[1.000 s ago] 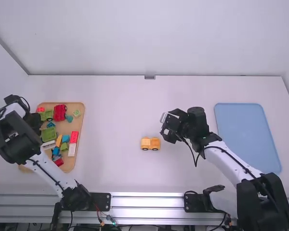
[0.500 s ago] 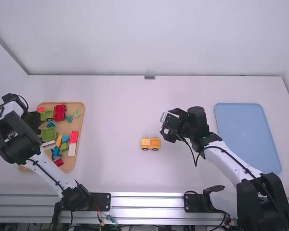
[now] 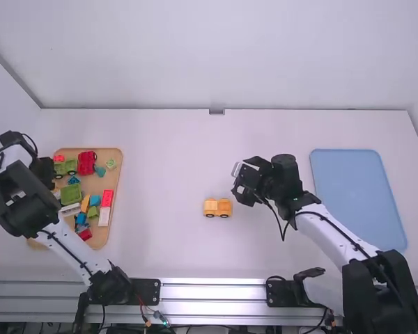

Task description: Assemble lego blocks to make yellow taxi

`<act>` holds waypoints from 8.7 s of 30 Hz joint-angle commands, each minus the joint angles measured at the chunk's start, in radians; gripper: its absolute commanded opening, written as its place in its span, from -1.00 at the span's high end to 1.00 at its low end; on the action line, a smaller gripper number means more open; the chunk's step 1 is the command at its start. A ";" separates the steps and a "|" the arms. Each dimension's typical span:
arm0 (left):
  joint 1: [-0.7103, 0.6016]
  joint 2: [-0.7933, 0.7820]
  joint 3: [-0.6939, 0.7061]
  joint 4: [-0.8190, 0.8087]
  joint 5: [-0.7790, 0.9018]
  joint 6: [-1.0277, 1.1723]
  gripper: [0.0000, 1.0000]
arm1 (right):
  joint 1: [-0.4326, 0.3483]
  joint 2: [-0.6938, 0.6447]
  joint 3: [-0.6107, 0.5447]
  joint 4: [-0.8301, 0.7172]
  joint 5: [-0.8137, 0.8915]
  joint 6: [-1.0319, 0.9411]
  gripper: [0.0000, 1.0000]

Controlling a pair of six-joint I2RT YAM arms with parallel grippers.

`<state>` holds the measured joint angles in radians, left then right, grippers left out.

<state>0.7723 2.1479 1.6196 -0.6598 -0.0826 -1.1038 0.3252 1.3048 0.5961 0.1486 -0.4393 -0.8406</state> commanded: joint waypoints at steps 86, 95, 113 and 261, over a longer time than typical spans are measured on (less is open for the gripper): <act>-1.112 -0.837 -0.984 0.927 0.303 1.366 0.96 | -0.089 0.395 0.321 0.294 -0.734 1.093 -0.95; -1.205 -0.727 -1.102 1.276 0.298 1.356 0.97 | -0.062 0.439 0.303 0.236 -0.622 1.080 -0.67; -1.236 -0.630 -1.091 1.384 0.277 1.295 0.97 | 0.044 0.439 0.294 0.183 -0.472 1.049 -0.32; -0.746 -0.661 -1.121 1.272 1.440 1.615 -0.98 | -0.151 0.185 0.515 -0.769 -0.204 0.024 -0.97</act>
<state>0.0307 1.5070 0.4900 0.6155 1.3579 0.5728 0.1829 1.4975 1.1347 -0.6209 -0.3817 -0.4534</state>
